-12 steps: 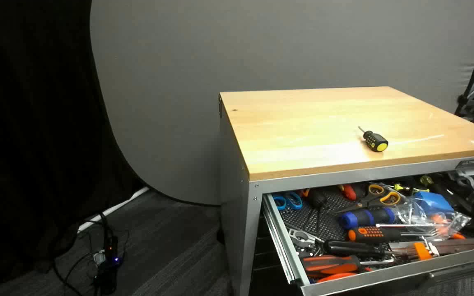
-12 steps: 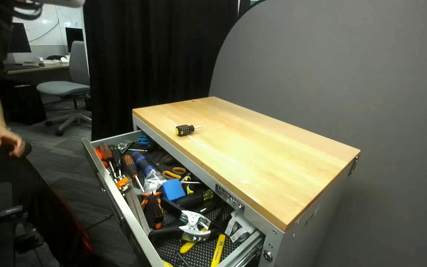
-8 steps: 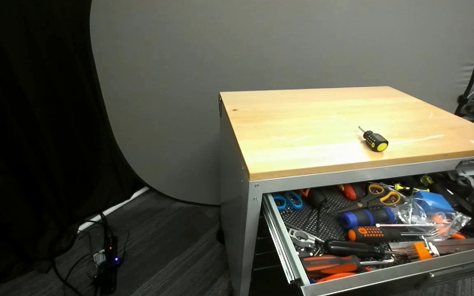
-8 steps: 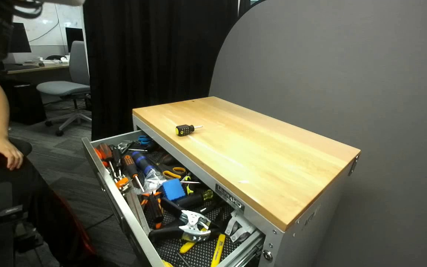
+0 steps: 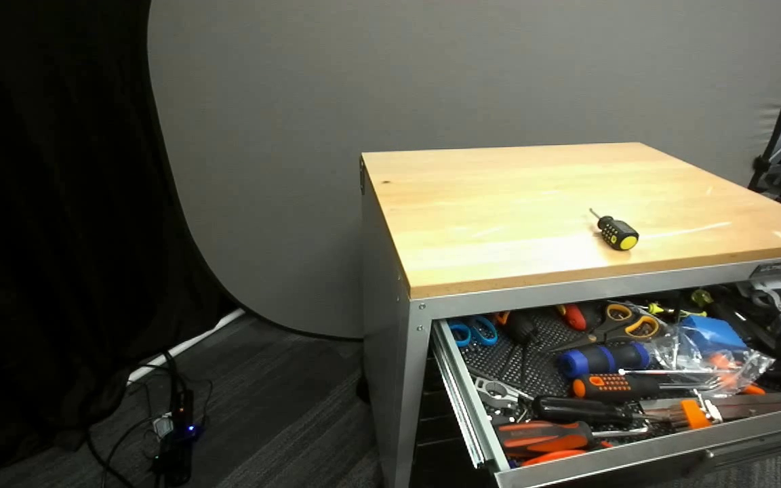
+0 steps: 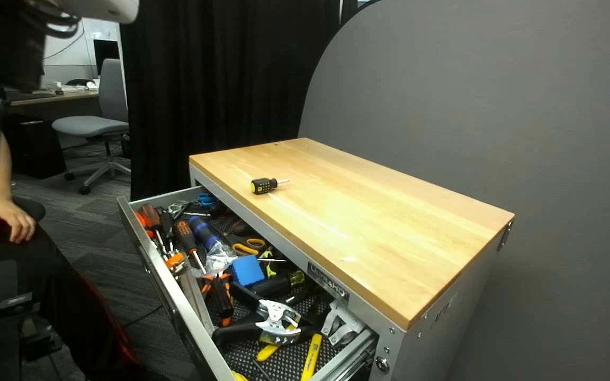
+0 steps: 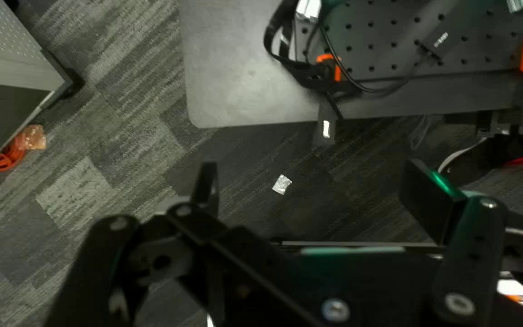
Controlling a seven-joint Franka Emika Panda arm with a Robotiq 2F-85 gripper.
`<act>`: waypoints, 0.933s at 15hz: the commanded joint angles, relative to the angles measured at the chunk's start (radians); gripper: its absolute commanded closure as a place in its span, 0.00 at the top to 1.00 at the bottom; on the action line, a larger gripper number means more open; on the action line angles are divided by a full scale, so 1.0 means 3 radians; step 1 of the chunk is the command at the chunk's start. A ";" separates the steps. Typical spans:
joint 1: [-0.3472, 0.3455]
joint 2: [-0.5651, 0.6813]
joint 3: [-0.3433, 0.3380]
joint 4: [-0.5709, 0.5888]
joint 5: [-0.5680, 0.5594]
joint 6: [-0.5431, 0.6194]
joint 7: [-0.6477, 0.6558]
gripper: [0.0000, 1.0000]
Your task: Put the screwdriver in the drawer and close the drawer.
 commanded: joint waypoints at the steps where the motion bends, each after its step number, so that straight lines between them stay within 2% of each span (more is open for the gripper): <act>1: 0.0425 0.0491 0.0302 0.0255 0.0414 0.0309 0.0384 1.00; 4: 0.0676 0.0982 0.0585 0.0542 0.0575 0.0684 0.0619 1.00; 7: 0.0733 0.1581 0.0759 0.0979 0.0494 0.0981 0.0858 1.00; 10: 0.0724 0.2146 0.0765 0.1466 0.0447 0.1162 0.0999 1.00; 14: 0.0793 0.2904 0.0666 0.2257 0.0405 0.1084 0.1035 1.00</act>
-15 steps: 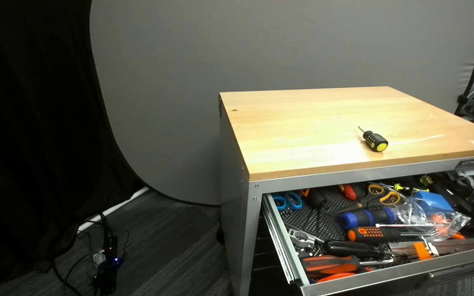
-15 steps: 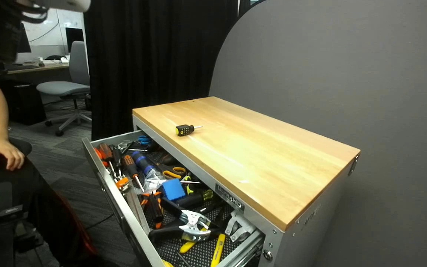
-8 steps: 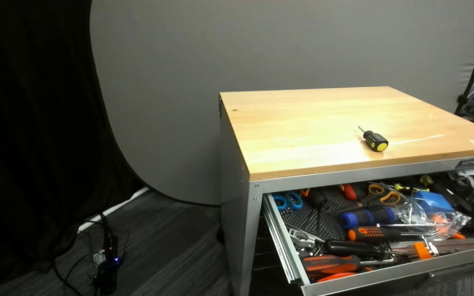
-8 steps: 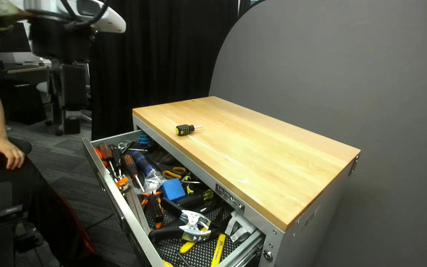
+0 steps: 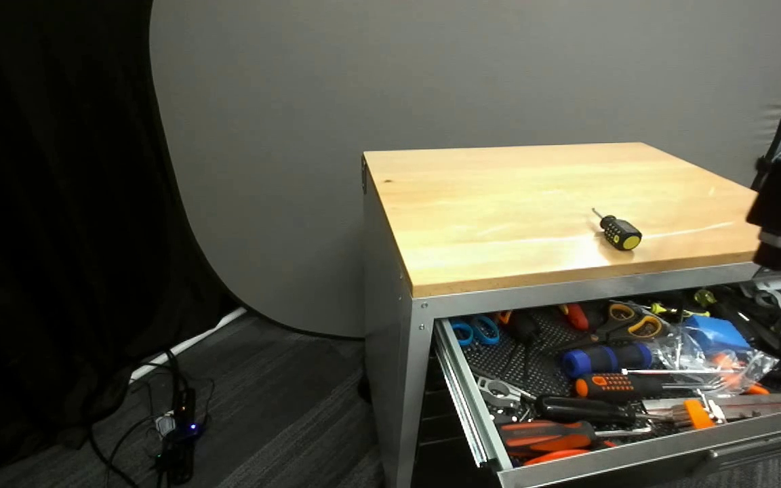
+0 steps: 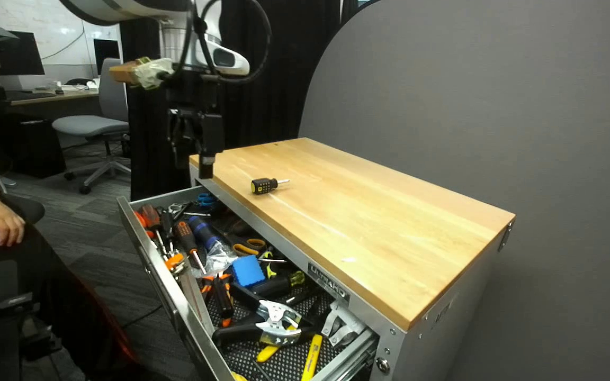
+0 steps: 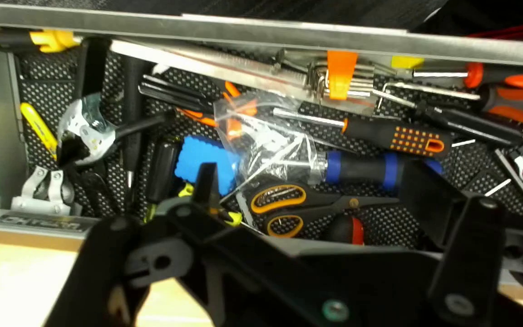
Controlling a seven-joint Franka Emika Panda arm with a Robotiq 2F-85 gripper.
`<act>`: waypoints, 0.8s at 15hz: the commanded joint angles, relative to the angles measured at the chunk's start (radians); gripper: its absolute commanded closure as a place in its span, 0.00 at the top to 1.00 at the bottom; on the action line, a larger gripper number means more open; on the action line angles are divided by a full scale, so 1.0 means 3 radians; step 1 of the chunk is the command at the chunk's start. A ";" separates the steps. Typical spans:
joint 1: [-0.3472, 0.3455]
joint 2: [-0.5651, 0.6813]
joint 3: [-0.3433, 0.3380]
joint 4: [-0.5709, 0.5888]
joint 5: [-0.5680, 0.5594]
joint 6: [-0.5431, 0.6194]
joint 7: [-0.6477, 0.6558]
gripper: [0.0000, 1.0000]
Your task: Put the screwdriver in the drawer and close the drawer.
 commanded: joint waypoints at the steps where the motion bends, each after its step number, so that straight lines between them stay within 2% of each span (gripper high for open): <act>1: 0.0077 0.0732 -0.0099 0.0845 -0.0056 -0.0140 0.0073 1.00; 6: 0.0126 0.1324 -0.0178 0.1608 0.0143 -0.0382 -0.0041 1.00; 12: 0.0160 0.1625 -0.0239 0.2049 0.0271 -0.0534 0.0006 1.00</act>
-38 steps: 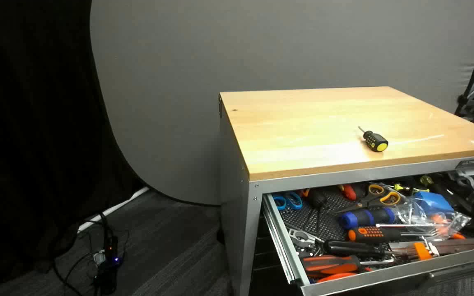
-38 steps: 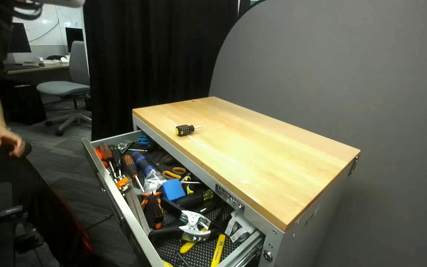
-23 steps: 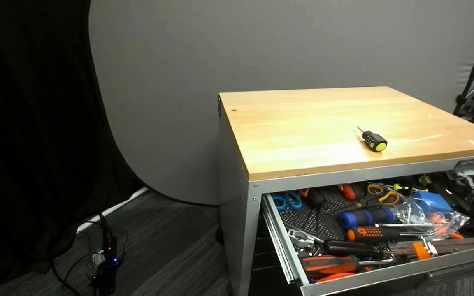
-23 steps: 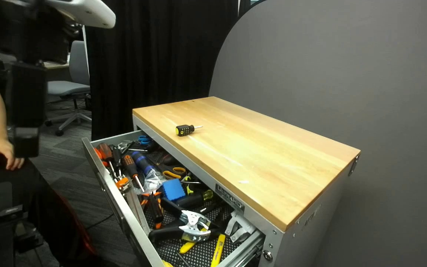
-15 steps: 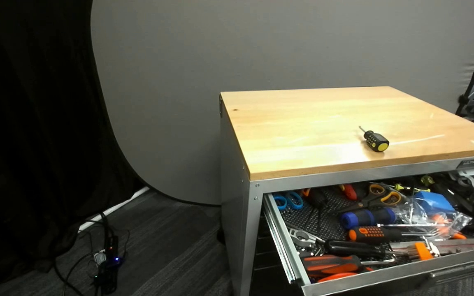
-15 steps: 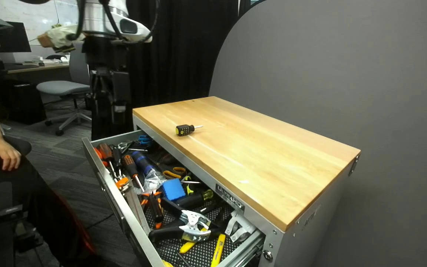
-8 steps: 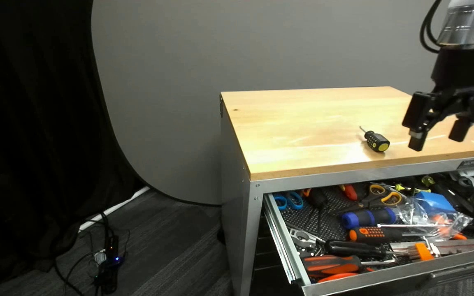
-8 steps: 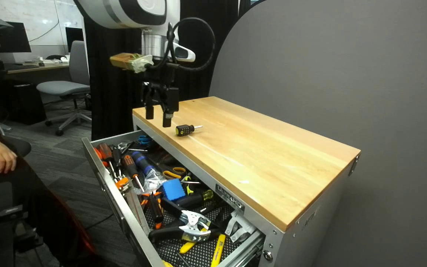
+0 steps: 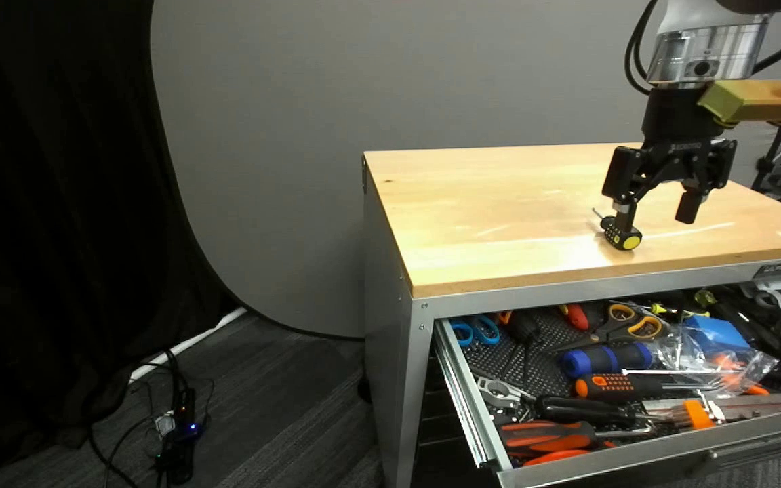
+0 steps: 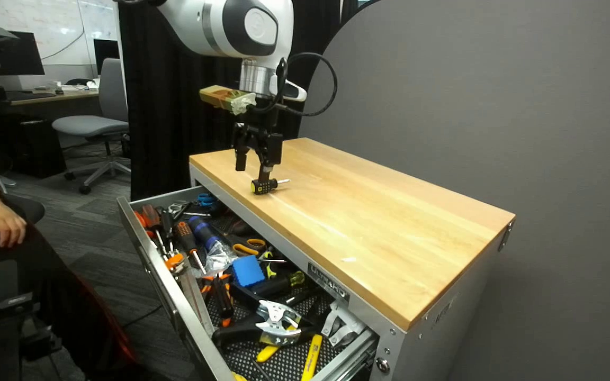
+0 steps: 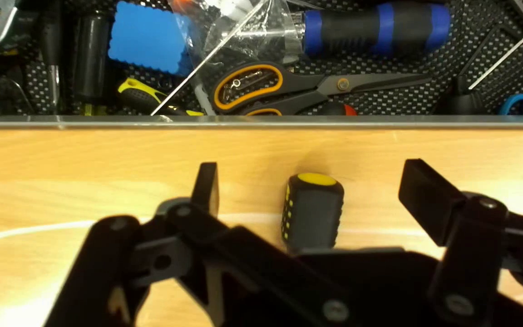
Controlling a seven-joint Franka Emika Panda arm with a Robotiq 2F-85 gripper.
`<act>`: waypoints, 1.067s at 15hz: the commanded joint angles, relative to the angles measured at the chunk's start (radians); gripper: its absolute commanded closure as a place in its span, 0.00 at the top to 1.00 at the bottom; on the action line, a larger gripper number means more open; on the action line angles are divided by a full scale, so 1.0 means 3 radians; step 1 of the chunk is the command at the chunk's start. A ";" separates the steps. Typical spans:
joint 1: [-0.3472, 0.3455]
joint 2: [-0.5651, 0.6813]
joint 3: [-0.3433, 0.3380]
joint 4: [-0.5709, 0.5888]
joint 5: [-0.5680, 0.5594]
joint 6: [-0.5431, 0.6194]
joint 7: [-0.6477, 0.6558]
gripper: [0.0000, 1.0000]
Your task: Put the screwdriver in the drawer and close the drawer.
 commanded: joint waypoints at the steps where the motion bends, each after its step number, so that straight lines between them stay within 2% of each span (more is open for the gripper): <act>1: 0.0080 0.0179 -0.0083 0.0344 0.0136 -0.0159 -0.0006 1.00; 14: 0.0118 0.0335 -0.0198 0.0577 0.0150 -0.0208 0.0168 1.00; 15: 0.0130 0.0424 -0.0203 0.0498 0.0139 -0.0052 0.0207 1.00; 16: 0.0128 0.0433 -0.0196 0.0489 0.0154 -0.0057 0.0208 1.00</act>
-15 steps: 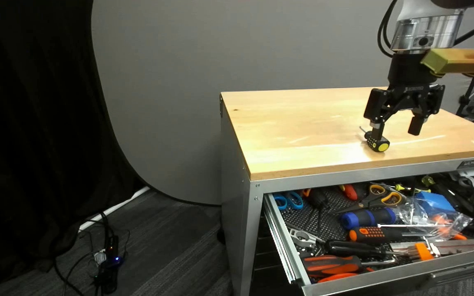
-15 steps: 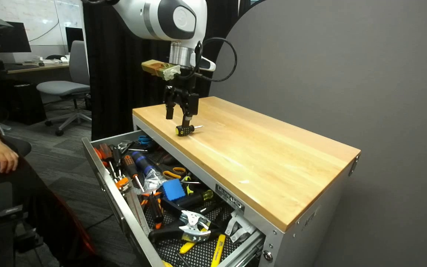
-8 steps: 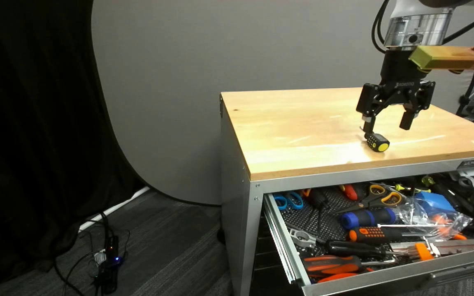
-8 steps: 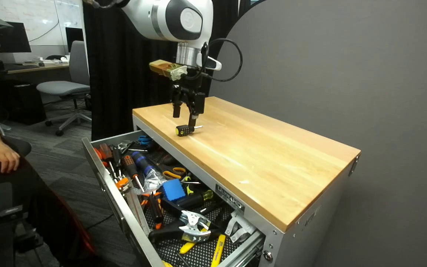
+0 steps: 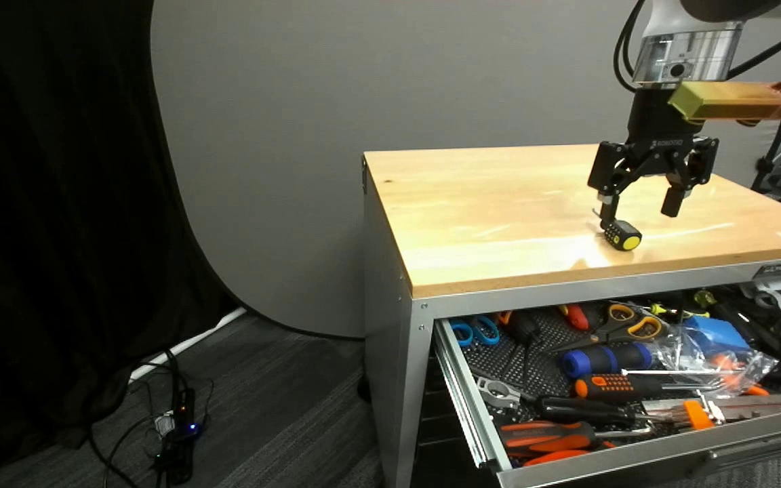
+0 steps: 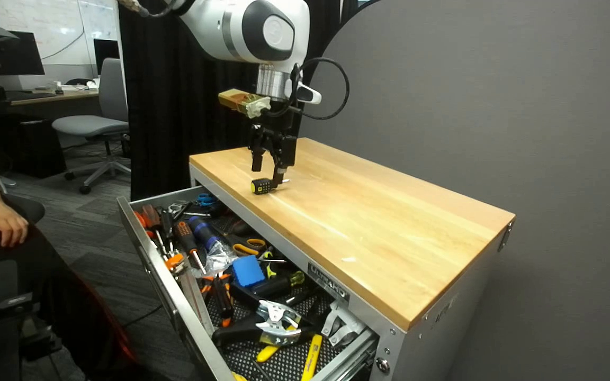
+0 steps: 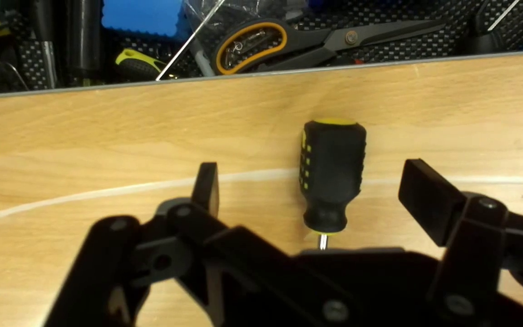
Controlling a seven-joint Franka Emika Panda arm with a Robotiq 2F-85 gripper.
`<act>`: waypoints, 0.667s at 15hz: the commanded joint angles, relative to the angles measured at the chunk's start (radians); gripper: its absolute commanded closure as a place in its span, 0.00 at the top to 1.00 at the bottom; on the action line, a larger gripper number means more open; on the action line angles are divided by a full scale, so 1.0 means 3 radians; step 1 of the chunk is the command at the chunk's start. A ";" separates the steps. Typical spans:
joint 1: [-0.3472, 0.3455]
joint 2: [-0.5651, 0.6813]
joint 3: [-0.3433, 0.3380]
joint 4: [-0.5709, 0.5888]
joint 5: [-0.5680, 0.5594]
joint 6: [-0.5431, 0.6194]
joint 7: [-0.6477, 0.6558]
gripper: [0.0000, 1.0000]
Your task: Put the screwdriver in the drawer and close the drawer.
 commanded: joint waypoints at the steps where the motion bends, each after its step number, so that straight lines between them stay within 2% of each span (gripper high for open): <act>1: 0.0091 0.0172 -0.0065 0.0064 0.0087 0.0024 0.0093 1.00; 8: 0.0101 0.0208 -0.0077 0.0008 0.0073 0.0021 0.0043 1.00; 10: 0.0114 0.0168 -0.0090 -0.0040 0.0043 0.0049 0.0060 0.73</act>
